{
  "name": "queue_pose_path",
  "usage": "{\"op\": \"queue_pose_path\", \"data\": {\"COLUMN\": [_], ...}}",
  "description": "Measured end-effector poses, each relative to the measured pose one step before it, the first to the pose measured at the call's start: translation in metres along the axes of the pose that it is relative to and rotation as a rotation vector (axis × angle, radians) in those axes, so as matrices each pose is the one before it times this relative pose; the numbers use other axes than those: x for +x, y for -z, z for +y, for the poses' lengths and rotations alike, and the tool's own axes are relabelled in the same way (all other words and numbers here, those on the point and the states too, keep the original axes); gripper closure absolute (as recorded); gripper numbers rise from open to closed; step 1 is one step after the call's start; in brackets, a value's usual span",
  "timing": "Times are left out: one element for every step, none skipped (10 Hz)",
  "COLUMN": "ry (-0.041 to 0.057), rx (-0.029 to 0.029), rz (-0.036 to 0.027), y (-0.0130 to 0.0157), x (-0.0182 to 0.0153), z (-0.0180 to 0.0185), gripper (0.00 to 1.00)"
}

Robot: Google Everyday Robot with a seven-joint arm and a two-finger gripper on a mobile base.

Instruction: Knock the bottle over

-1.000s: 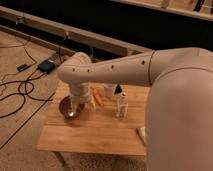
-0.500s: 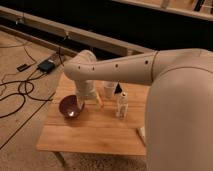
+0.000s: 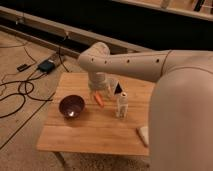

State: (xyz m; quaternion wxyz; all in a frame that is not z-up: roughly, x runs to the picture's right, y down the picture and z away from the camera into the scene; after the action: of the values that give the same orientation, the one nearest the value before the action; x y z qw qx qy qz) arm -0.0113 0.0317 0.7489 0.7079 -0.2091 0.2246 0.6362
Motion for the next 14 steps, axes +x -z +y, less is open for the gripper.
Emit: {"op": "queue_pose_path", "data": {"ry": [-0.00941,-0.01248,-0.01054,-0.01698,-0.01107,-0.01319,-0.01041,-0.00515,-0.00561,-0.00333,-0.00358,-0.00489,-0.00502,-0.01162], "rx": [0.01112,0.01238,0.01004,0.01455,0.00971,0.01301,0.01009,0.00597,0.00024,-0.00928,-0.01661,-0.00966,-0.0074,-0.01214], "rz": [-0.00949,-0.01107,-0.0059,-0.00956,-0.00561,-0.00836,-0.00769,-0.00381,-0.00308,-0.00646,-0.00519,0.00041,0.00597,0.01247], "y": [0.00268,0.00407,0.00248,0.00456,0.00283,0.00379,0.00309,0.00023,-0.00143,-0.00412,-0.00792,-0.00607,-0.00445,-0.00943], "x": [-0.00556,-0.0051,-0.00267,-0.00353,-0.0019,-0.00272,-0.00241,-0.00126,-0.00101,-0.00218,-0.00296,-0.00136,0.00078,0.00256], "z": [-0.01139,-0.01218,-0.00919,-0.01338,-0.00876,-0.01099,-0.0092,-0.0063,-0.00628,-0.00371,-0.00479,-0.00488,-0.00257,-0.00596], "gripper": [0.35,0.35,0.35,0.35,0.35,0.35,0.35,0.35,0.35,0.35,0.35,0.35,0.35,0.35]}}
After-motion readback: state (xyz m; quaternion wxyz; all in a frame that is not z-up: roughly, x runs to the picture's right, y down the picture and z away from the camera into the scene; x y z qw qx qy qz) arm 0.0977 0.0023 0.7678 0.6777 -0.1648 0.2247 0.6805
